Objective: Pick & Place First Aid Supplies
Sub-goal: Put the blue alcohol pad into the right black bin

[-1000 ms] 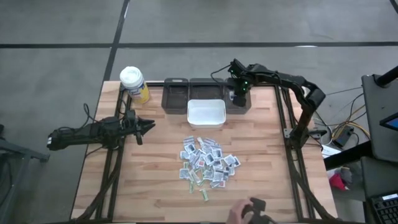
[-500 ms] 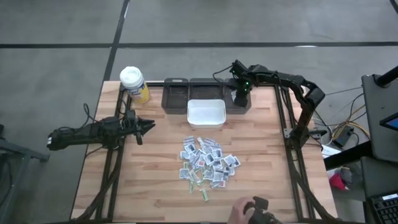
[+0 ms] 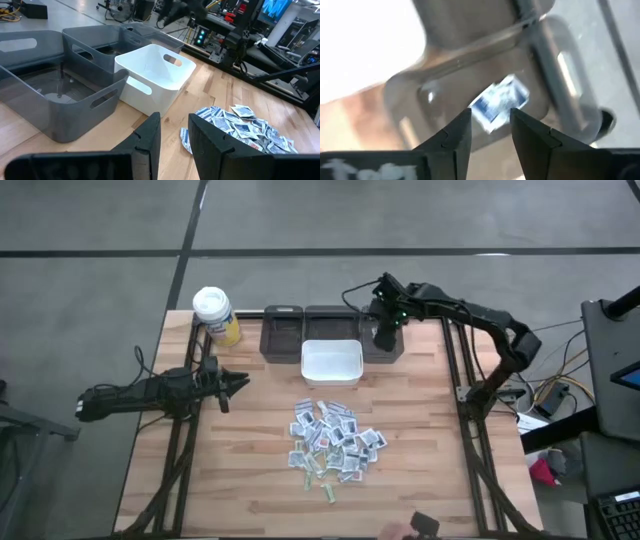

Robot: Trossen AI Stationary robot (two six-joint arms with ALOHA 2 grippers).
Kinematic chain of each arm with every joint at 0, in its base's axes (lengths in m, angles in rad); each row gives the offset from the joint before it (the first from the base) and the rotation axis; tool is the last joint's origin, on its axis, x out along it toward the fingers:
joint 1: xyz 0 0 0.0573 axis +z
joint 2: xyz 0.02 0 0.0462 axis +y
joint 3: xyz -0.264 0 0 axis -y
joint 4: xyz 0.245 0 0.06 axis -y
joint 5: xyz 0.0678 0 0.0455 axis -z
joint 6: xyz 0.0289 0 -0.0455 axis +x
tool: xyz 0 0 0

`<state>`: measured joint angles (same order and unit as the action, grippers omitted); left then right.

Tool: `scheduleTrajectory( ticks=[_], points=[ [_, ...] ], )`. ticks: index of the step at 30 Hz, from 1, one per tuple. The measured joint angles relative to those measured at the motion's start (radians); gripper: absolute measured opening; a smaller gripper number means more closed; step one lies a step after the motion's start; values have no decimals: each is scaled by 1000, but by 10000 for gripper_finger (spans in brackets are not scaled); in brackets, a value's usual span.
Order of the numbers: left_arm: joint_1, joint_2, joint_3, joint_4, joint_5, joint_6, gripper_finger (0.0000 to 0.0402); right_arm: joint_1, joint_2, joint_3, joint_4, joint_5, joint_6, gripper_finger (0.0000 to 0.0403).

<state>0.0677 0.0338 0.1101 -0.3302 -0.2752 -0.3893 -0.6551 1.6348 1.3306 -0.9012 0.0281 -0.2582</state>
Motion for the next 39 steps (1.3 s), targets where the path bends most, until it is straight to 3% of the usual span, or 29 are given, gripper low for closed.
scheduleTrajectory(
  ticks=[10,23,30,39],
  points=[
    [0,0,0,0,0,0,94,156,-11,-20,-87,-2,172,128],
    [0,0,0,0,0,0,94,466,-12,-135,-86,-13,393,108],
    [0,0,0,0,0,0,94,611,-57,-243,2,-13,489,99],
    [0,0,0,0,0,0,94,736,-77,-363,165,-8,487,86]
  ],
)
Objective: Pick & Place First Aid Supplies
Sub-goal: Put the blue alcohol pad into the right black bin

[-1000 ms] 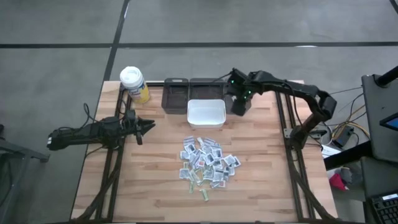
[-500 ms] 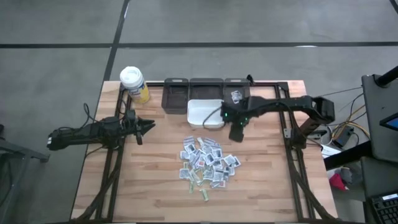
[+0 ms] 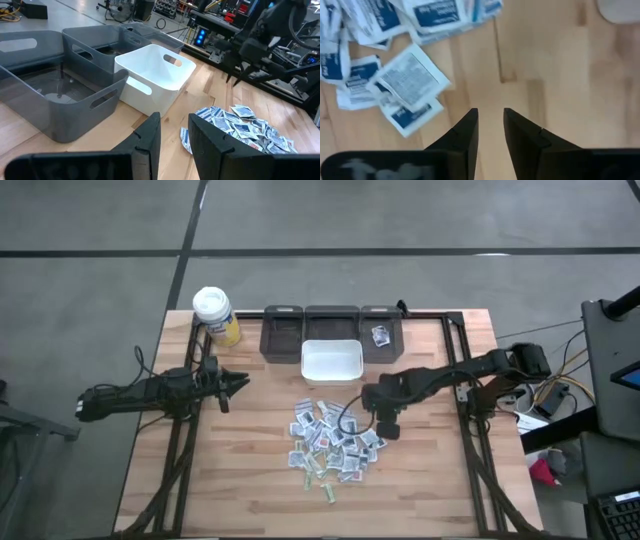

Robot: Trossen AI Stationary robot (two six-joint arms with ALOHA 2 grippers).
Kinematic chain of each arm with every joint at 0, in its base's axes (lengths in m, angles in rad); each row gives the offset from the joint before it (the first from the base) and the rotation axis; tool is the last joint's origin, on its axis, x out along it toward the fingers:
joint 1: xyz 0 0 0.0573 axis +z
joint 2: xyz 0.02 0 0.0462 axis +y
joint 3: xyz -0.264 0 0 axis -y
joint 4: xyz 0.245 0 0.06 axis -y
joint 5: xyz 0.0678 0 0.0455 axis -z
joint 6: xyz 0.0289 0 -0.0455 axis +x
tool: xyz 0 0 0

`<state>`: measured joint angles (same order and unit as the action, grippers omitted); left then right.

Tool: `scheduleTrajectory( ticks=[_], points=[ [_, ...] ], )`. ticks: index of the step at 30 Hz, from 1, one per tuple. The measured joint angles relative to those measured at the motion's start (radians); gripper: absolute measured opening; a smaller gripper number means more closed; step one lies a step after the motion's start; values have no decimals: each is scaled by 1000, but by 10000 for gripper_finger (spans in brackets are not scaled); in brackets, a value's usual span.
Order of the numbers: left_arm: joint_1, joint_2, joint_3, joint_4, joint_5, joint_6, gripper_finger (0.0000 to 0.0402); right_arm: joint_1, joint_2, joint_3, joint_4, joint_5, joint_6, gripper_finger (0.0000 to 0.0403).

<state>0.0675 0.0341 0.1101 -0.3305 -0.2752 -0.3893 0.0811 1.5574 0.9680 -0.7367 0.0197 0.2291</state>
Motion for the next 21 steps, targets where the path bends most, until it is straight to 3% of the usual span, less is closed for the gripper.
scheduleTrajectory(
  ticks=[6,13,21],
  points=[
    [0,0,0,0,0,0,94,56,2,-60,174,-2,0,76],
    [0,0,0,0,0,0,94,88,2,-90,199,-1,-23,70],
    [0,0,0,0,0,0,94,132,3,-154,290,-5,-152,95]
  ],
)
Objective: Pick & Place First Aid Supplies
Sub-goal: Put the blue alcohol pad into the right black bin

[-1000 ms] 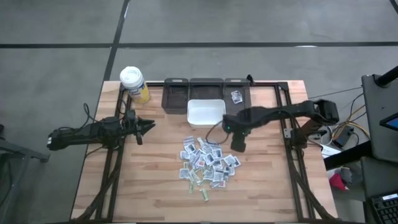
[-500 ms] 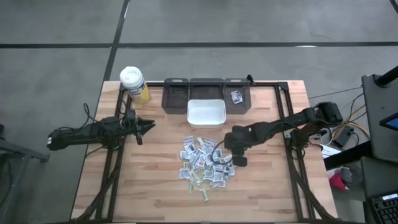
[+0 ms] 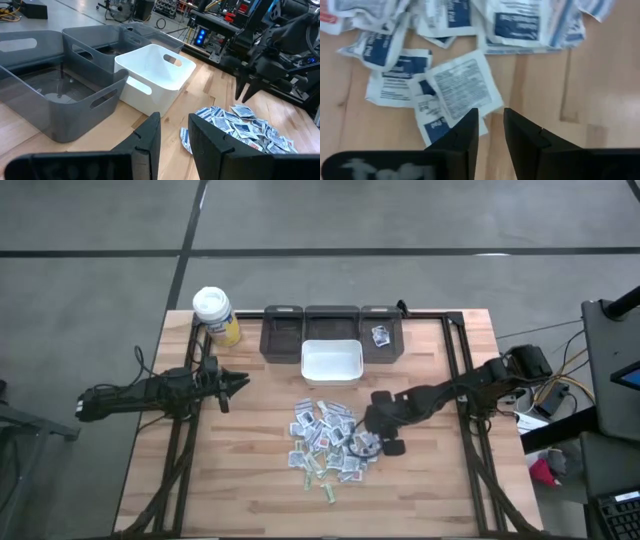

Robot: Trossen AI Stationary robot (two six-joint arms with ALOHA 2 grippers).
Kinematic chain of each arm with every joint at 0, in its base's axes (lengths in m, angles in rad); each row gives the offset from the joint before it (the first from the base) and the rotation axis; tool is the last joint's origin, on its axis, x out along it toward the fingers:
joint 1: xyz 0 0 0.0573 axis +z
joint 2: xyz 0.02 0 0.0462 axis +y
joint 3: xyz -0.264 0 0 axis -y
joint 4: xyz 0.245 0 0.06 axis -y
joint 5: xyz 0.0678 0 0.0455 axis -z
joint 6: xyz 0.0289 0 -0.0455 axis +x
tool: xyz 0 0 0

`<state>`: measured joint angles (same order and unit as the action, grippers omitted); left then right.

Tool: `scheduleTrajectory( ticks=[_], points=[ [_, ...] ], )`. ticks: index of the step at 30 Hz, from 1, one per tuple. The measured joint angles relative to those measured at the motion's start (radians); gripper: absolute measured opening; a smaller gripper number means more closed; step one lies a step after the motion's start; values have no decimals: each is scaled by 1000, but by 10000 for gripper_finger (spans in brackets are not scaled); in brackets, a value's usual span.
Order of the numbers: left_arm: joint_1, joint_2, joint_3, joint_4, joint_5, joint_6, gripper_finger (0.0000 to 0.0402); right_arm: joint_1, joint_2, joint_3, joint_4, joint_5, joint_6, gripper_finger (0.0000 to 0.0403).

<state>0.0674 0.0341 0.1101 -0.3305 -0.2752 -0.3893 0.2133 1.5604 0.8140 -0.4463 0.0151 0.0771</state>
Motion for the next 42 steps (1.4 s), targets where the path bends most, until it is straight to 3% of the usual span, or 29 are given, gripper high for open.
scheduleTrajectory(
  ticks=[11,28,42],
  points=[
    [0,0,0,0,0,0,94,10,4,-4,35,6,-116,125],
    [0,1,0,0,0,0,94,-37,115,0,100,-3,-166,129],
    [0,1,0,0,0,0,94,-43,122,-5,94,-27,-164,50]
  ],
)
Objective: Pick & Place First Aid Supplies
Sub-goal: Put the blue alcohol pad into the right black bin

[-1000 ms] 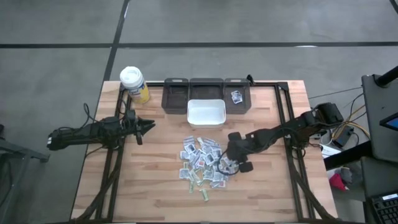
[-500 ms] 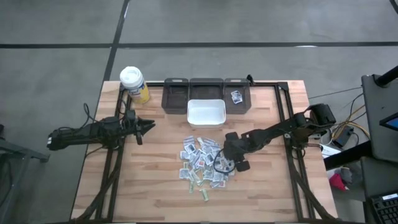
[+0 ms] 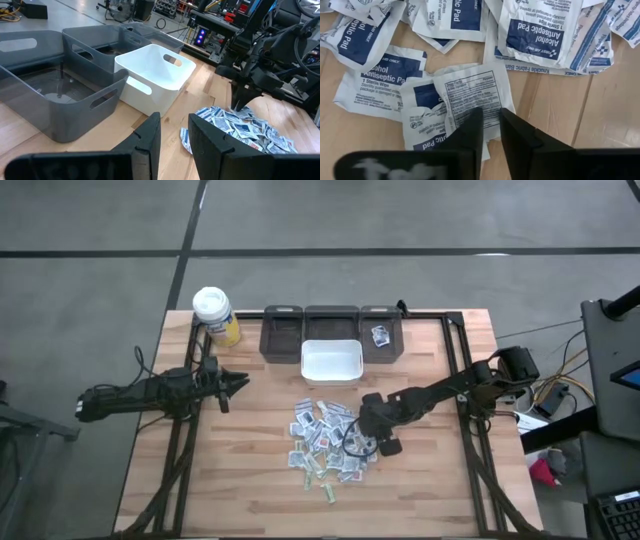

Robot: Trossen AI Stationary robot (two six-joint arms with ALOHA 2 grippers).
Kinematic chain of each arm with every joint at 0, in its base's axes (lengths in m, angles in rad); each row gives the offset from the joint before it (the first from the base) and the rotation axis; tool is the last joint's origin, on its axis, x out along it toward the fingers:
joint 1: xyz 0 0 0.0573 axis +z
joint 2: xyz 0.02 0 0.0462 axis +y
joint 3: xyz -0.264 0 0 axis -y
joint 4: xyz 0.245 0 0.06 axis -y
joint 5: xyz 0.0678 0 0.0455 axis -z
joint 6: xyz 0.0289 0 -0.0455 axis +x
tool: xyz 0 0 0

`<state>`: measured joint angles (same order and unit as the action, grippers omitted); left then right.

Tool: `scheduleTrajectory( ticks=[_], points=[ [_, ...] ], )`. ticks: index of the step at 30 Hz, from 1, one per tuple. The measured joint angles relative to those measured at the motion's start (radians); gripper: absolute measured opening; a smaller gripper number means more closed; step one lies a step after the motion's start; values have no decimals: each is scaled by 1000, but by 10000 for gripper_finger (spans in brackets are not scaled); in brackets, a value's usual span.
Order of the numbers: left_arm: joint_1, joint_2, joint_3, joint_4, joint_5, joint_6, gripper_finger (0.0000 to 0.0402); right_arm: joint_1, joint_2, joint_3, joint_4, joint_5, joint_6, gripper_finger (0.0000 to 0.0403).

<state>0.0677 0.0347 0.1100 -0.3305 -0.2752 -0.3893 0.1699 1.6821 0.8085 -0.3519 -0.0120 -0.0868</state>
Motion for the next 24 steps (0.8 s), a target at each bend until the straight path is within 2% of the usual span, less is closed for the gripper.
scheduleTrajectory(
  ticks=[6,11,24],
  points=[
    [0,0,0,0,0,0,94,0,0,-2,-1,2,3,22],
    [0,0,0,0,0,0,94,0,-6,0,-2,7,35,17],
    [0,0,0,0,0,0,94,-2,-31,18,-36,11,33,97]
  ],
)
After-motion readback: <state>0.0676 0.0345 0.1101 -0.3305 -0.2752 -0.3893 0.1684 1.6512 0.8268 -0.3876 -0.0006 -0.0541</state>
